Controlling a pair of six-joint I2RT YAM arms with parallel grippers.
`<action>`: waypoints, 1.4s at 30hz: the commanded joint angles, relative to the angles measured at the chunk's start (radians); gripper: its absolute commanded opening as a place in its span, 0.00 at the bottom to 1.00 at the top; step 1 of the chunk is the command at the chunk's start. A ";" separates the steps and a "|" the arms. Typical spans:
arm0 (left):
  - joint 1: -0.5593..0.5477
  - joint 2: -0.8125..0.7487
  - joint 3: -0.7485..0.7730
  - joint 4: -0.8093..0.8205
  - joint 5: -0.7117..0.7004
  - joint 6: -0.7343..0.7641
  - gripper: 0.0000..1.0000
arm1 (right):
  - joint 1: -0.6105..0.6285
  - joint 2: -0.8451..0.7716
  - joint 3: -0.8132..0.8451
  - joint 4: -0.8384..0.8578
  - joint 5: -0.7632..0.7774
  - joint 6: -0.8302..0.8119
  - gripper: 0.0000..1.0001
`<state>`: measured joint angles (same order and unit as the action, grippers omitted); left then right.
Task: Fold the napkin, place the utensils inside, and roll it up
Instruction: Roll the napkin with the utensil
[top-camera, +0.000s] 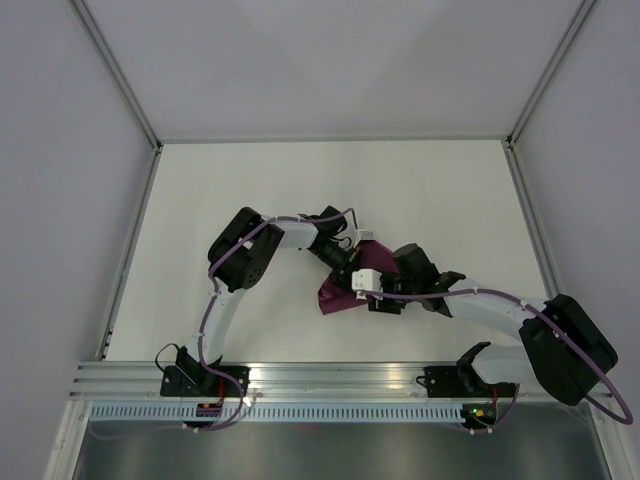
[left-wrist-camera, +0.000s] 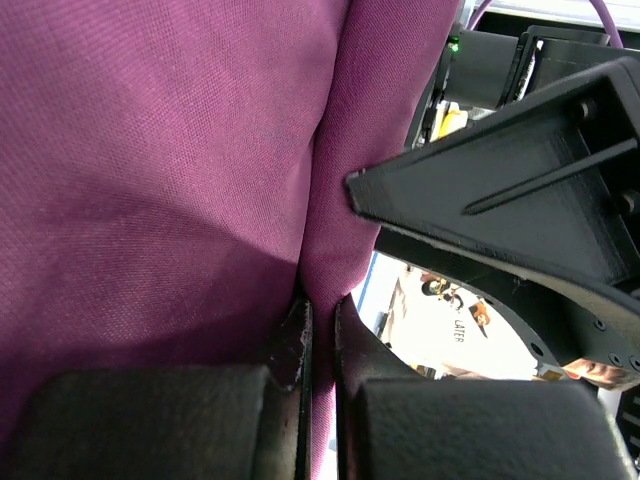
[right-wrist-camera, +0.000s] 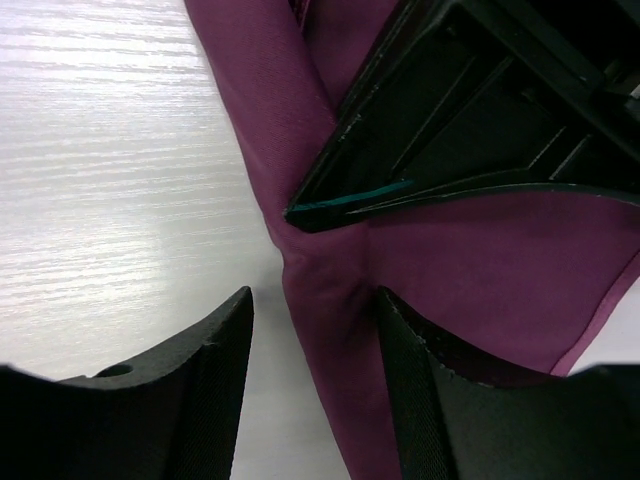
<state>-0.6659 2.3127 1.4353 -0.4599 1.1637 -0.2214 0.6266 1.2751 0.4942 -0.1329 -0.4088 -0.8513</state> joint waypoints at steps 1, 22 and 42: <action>0.008 0.065 -0.012 -0.043 -0.190 -0.015 0.04 | 0.004 0.000 -0.028 0.078 0.038 0.028 0.58; 0.018 0.011 -0.056 0.102 -0.102 -0.166 0.27 | 0.018 0.141 0.046 0.006 0.050 0.000 0.05; 0.150 -0.559 -0.816 1.321 -0.772 -0.670 0.57 | -0.094 0.507 0.412 -0.447 -0.157 -0.118 0.00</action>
<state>-0.5213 1.8492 0.7391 0.6025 0.6643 -0.8307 0.5503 1.6722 0.8959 -0.3862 -0.5625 -0.9237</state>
